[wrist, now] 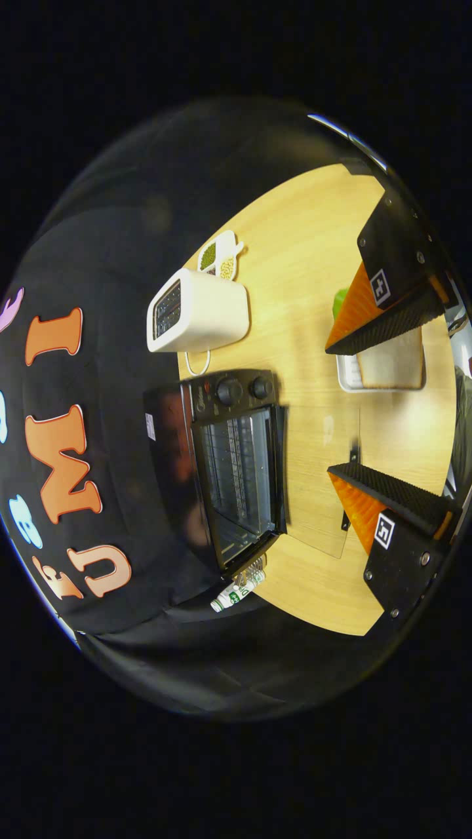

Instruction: Open the toaster oven, put the food inside, and close the toaster oven door.

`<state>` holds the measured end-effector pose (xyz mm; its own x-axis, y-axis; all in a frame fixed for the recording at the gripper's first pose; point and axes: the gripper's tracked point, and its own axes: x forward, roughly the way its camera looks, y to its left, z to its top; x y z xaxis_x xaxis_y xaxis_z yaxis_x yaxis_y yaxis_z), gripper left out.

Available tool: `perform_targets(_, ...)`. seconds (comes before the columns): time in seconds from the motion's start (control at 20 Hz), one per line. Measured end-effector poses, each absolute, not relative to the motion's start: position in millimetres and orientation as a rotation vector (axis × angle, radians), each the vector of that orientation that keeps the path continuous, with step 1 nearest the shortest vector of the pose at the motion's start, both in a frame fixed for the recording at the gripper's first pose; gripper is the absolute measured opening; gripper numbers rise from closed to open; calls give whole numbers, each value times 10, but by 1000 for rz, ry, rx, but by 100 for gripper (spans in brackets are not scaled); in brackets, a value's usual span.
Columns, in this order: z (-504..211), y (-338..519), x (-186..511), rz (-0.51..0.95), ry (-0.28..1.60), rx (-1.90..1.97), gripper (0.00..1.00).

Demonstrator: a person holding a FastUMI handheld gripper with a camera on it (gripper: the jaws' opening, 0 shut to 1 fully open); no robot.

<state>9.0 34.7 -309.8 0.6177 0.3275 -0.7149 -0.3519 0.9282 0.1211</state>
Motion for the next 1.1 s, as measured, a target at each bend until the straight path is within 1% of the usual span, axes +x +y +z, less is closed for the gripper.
perform_targets(0.3,-3203,-110,13,489,977,-93,99)
perform_targets(0.55,-3491,-448,105,453,1092,-20,99)
perform_targets(0.75,-3756,-456,18,460,1189,102,99)
perform_targets(1.1,-4017,-341,-48,512,1278,113,99)
